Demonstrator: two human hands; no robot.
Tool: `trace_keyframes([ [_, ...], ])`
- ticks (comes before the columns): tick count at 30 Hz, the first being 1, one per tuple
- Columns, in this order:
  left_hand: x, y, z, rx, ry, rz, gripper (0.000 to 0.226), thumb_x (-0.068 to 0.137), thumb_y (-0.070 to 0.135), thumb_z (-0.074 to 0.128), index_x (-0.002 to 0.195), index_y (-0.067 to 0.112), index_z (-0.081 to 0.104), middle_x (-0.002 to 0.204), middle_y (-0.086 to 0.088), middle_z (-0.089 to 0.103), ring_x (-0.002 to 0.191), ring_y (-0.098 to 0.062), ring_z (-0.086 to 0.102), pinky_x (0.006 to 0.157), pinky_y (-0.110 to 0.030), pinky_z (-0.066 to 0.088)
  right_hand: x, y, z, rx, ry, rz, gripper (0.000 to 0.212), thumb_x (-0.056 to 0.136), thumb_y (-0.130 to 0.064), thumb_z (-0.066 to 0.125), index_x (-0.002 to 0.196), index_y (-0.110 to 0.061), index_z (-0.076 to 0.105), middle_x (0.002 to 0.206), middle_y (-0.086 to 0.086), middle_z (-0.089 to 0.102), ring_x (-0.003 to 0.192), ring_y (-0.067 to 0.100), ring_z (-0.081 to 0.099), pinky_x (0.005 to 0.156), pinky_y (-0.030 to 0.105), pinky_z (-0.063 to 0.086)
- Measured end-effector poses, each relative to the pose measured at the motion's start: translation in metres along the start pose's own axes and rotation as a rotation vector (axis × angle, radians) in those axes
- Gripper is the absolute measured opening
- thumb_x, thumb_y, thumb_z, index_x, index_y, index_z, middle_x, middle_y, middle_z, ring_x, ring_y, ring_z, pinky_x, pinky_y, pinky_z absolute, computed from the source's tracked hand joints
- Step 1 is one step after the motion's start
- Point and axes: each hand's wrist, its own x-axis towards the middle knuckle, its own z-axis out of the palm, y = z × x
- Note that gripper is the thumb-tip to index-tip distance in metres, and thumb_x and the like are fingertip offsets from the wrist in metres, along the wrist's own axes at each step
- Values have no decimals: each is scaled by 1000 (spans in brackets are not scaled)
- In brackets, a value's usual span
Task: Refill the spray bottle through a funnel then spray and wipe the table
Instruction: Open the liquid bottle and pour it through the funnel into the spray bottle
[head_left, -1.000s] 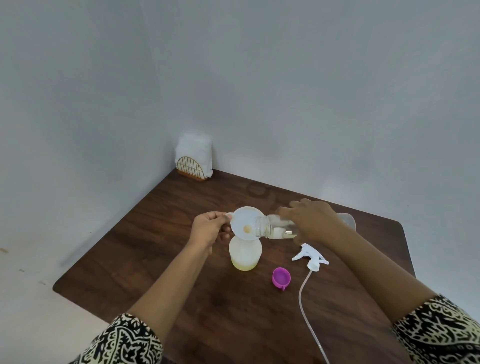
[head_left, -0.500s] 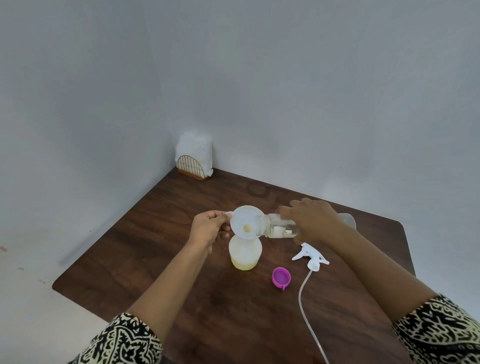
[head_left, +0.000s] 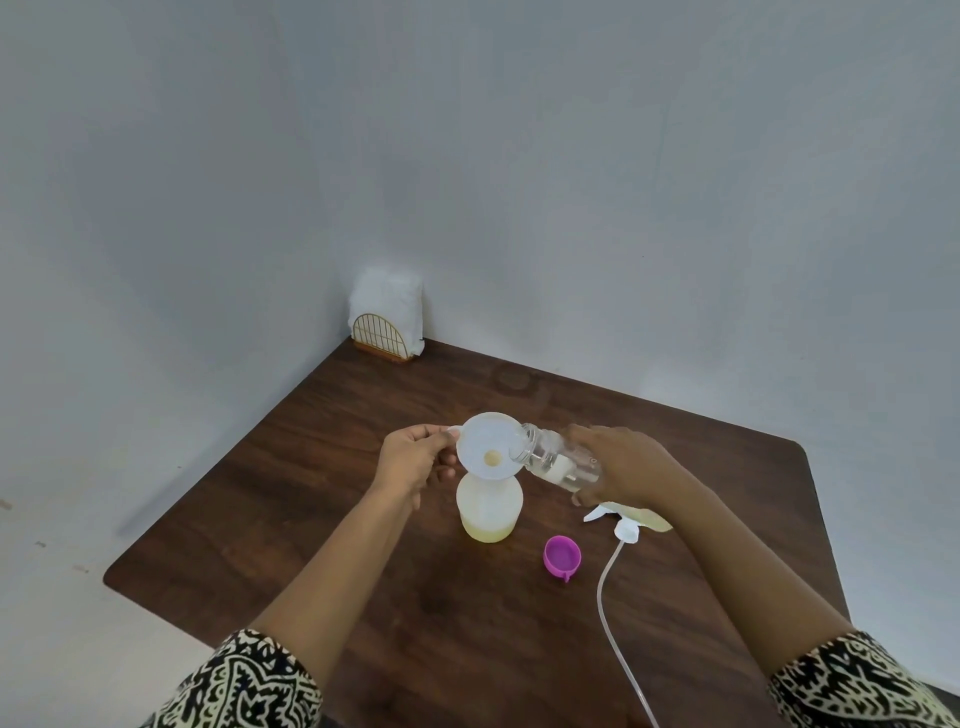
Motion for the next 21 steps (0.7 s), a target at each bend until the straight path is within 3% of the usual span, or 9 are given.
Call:
trace_keyframes([
  [6,0,0,-1,-23,-7,-19,7,88,11,68,90,7,72,70,-10,65,53,-12,54,50,-23,50,1,4,8,140,-4,-6,56,64,-40,77,109,-25,47,90,-11,57,81,16,53,65,29,40],
  [11,0,0,-2,-39,-13,-45,8,88,10,67,91,5,72,67,-10,62,51,-12,52,49,-22,49,0,2,10,289,-59,15,44,65,-37,80,82,-33,40,74,-14,53,70,11,51,62,29,39],
  [14,0,1,-2,-35,-6,-56,7,88,9,67,90,6,73,67,-10,62,52,-12,52,50,-22,50,0,2,13,422,-76,48,54,64,-36,80,108,-26,50,94,-9,64,86,15,61,77,32,50],
  [16,0,2,-2,-36,-5,-62,6,88,9,66,88,8,73,67,-10,63,51,-12,52,53,-24,50,-2,2,13,568,-72,70,62,67,-30,80,120,-27,50,106,-9,65,95,12,62,81,26,48],
  [21,-1,6,-1,-28,1,-80,8,86,12,69,87,4,72,64,-9,61,49,-13,52,51,-25,48,-4,1,10,817,-33,86,63,69,-22,81,122,-36,49,111,-14,66,103,3,61,96,29,47],
])
